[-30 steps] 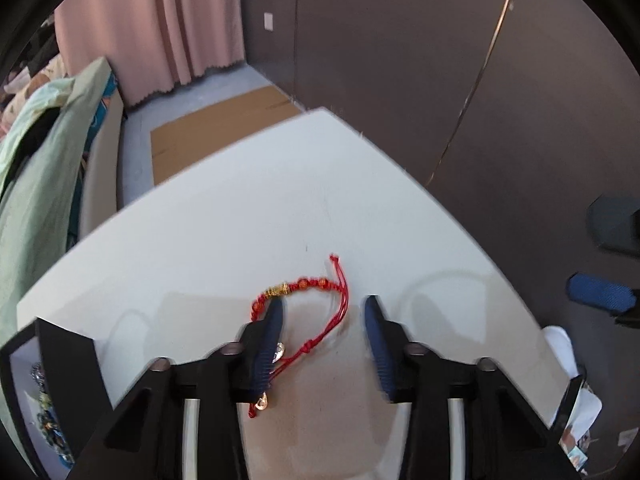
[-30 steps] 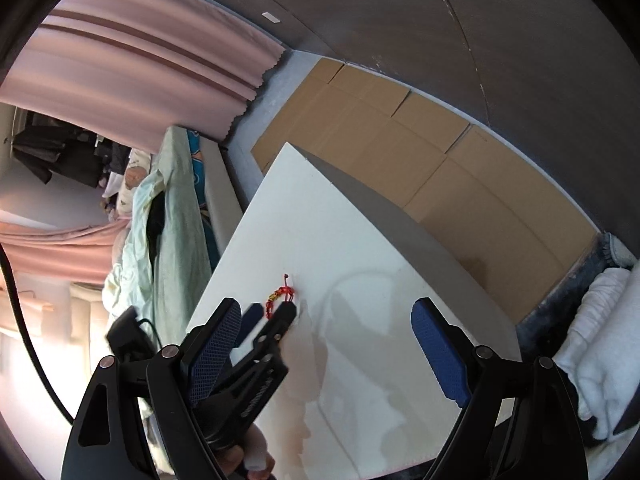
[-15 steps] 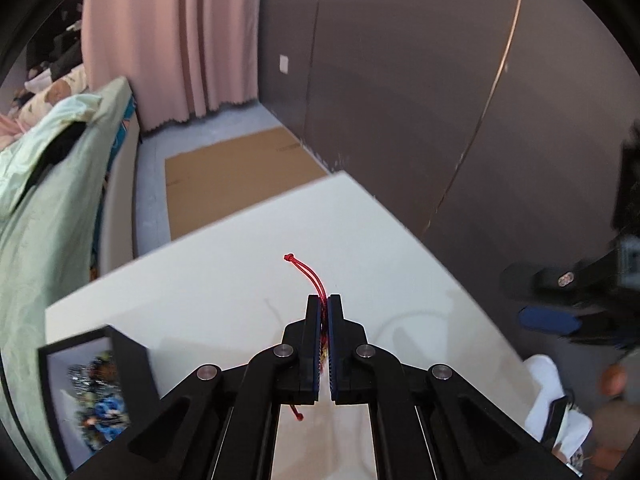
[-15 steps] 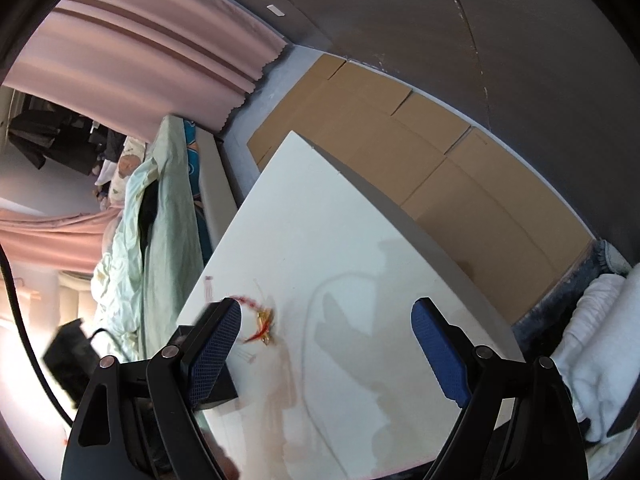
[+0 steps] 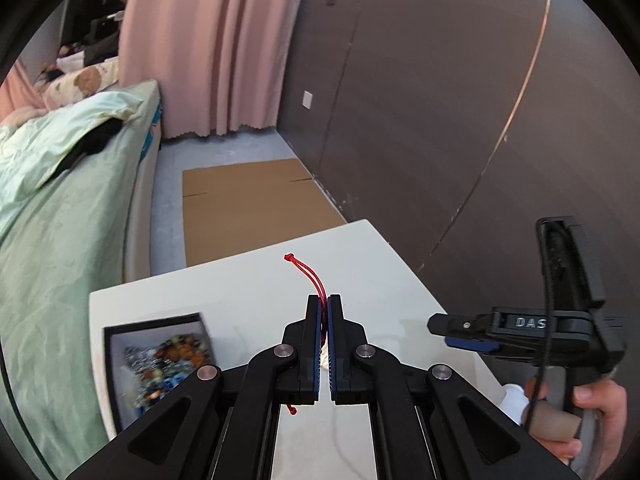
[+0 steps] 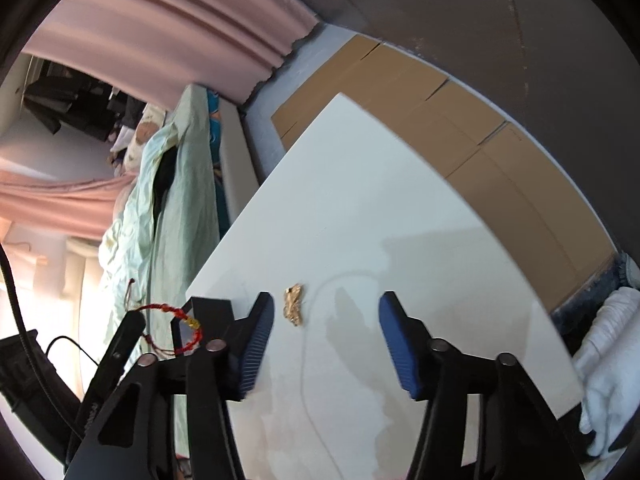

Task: Organize jewelry
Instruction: 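Drop the red bracelet into the box with the left tool while the right tool reaches the gold butterfly charm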

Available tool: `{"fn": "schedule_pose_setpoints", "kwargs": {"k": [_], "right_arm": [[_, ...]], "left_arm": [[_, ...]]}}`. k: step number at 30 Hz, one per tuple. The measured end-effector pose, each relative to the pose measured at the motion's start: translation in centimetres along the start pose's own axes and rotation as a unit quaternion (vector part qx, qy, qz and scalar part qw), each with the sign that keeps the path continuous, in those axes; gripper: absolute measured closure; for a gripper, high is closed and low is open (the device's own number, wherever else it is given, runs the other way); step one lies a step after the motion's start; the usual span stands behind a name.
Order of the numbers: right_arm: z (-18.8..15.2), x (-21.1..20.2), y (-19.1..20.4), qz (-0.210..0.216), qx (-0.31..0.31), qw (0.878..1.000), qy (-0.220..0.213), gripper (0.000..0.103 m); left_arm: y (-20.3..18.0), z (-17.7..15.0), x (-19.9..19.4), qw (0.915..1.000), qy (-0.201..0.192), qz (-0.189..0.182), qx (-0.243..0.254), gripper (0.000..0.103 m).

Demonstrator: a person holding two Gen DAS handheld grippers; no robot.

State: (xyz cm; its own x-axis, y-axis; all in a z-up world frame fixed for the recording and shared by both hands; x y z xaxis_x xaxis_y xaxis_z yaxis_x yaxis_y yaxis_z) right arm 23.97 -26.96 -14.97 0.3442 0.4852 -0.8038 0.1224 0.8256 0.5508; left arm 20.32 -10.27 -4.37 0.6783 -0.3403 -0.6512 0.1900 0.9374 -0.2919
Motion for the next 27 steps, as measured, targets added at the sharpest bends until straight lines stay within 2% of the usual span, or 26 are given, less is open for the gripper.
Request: {"fn": "schedule_pose_setpoints", "kwargs": {"k": [3,10,15,23,27], "right_arm": [[-0.4,1.0,1.1,-0.005,-0.017,1.0,0.007,0.052],[-1.5,3.2,3.4,-0.009,-0.046,0.999,0.021,0.067],[-2.1,5.0,4.6,-0.032,-0.072,0.997,0.028,0.074],[-2.6,7.4,5.4,-0.083,-0.107,0.99,0.034,0.076],[-2.7,8.0,5.5,-0.117,-0.121,0.985,0.03,0.076]], "left_arm": [[1.7,-0.3,-1.5,0.9997,-0.012,0.001,-0.021,0.101],[5.7,-1.3,-4.2,0.9968,-0.042,0.002,-0.068,0.101],[8.5,-2.2,-3.9,0.9941,-0.042,-0.004,-0.1,0.101],[11.1,-3.3,-3.7,0.9911,-0.033,-0.012,-0.128,0.101],[11.6,-3.2,-3.7,0.9911,-0.037,-0.01,-0.127,0.101]]}}
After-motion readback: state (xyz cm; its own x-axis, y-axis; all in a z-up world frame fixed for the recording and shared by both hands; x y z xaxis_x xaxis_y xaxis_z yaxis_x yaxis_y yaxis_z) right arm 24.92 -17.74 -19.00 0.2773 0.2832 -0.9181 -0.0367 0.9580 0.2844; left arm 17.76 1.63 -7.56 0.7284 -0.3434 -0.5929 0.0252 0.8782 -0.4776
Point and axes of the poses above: each gripper's, at about its wrist camera, not at the fingertips, and x roughly the way its jaws point, y to its left, z to its top, the point moved 6 cm from there along x, roughly the way its jaws point, and after that the axes turned 6 degrees about -z, right-handed, at the moved point
